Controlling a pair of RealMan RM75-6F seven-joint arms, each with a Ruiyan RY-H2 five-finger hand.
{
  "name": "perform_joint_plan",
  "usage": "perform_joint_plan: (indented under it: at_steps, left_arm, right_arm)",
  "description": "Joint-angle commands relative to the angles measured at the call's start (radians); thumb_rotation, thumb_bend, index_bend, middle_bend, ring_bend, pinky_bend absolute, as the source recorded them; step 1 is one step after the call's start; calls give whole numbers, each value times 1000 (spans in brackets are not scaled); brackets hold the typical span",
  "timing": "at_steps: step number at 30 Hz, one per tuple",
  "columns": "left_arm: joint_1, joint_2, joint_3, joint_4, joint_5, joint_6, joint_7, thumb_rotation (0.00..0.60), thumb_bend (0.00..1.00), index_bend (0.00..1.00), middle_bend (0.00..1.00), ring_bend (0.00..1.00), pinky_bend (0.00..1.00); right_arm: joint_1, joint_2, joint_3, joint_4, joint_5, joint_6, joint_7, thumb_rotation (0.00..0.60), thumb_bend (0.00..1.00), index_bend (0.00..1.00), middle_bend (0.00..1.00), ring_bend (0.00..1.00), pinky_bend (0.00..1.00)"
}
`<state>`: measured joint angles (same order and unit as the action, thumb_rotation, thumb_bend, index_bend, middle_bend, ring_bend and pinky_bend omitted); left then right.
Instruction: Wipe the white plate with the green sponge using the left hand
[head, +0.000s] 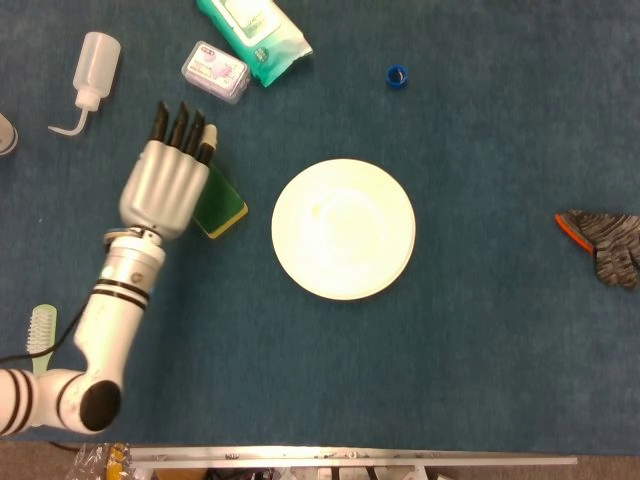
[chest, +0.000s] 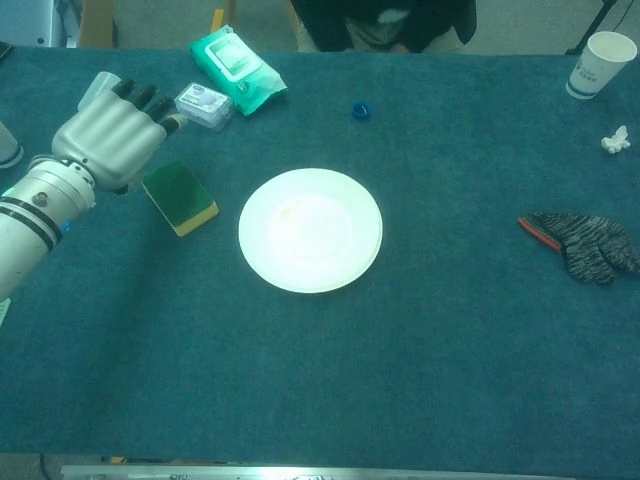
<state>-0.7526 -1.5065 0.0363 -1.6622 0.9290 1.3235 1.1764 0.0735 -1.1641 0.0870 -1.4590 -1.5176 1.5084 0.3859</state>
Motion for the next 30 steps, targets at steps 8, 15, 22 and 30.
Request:
perform_joint_plan:
  at_steps: [8,15,22,30]
  left_arm:
    - [178,223,-1,-111,220,57,-556,600,326,192,131,0,73]
    - [264,328,11,-161,240,79,-693,600,325,199,133,0,73]
    - [335,372,-8,-157,249,129,-760,600,326,199,135,0,73]
    - [380,377,-44,-141,258,154,-792,600,326,199,136,0,73]
  right_arm:
    - [-4,0,5,-11,14,6,-41,600,388,389,394,230,450]
    - [-14,-1,8,-18,29,13,-78,600,388,389,394,230,450]
    - [-17,0,11,-27,42,10,-106,600,388,389,394,230,450]
    - [-16,0,12,-34,46,2,-126,600,388,389,394,230,449]
